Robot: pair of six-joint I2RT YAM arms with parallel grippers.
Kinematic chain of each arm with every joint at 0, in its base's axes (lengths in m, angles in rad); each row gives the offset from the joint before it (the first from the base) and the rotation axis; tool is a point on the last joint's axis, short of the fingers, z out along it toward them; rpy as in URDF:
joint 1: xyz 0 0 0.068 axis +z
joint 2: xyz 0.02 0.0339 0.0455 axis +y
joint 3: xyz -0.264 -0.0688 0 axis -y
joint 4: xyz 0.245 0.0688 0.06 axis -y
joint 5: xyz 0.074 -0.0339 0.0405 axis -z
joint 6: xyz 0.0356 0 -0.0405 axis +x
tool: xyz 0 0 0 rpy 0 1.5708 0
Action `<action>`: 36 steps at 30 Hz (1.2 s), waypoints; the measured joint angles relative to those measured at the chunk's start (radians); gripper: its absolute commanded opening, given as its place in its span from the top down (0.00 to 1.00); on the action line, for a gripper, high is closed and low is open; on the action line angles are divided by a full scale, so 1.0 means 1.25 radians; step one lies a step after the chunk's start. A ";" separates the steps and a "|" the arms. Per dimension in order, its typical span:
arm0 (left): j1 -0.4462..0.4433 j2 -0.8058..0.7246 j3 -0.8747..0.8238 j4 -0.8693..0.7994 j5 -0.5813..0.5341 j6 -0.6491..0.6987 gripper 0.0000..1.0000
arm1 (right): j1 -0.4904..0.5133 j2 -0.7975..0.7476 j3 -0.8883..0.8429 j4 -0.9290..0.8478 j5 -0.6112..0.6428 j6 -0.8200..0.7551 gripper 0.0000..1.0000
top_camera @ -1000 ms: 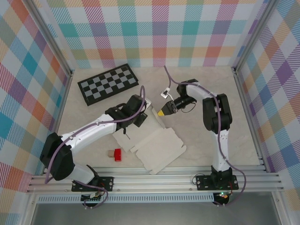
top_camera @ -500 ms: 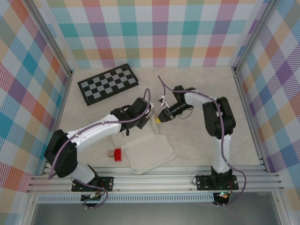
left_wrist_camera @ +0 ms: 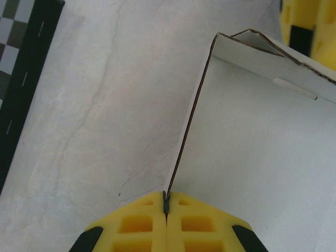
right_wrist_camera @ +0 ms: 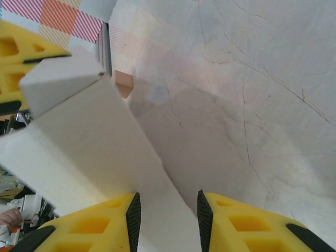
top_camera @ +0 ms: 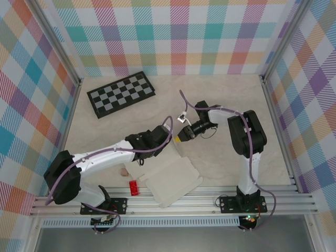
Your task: Fold the paper box
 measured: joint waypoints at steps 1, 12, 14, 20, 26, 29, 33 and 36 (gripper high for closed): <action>-0.009 -0.002 -0.001 -0.001 -0.009 0.000 1.00 | 0.000 -0.003 -0.001 0.001 -0.002 0.000 0.63; -0.040 0.015 -0.002 0.014 -0.095 0.070 1.00 | 0.000 -0.060 -0.031 0.042 0.000 0.015 0.61; -0.040 0.033 0.007 0.016 -0.105 0.097 1.00 | 0.000 -0.063 -0.031 0.043 0.005 0.015 0.61; -0.040 0.056 0.036 0.047 -0.139 0.187 1.00 | -0.016 -0.072 -0.041 0.054 0.010 0.020 0.60; -0.041 0.054 0.038 0.092 -0.186 0.255 1.00 | -0.064 -0.100 -0.068 0.111 0.005 0.066 0.60; -0.047 0.042 0.025 0.130 -0.221 0.272 1.00 | -0.080 -0.107 -0.072 0.137 0.005 0.085 0.60; -0.102 0.012 -0.024 0.192 -0.300 0.300 1.00 | -0.081 -0.121 -0.104 0.184 0.012 0.112 0.60; -0.157 0.009 -0.062 0.236 -0.356 0.321 1.00 | -0.081 -0.130 -0.136 0.220 0.012 0.136 0.60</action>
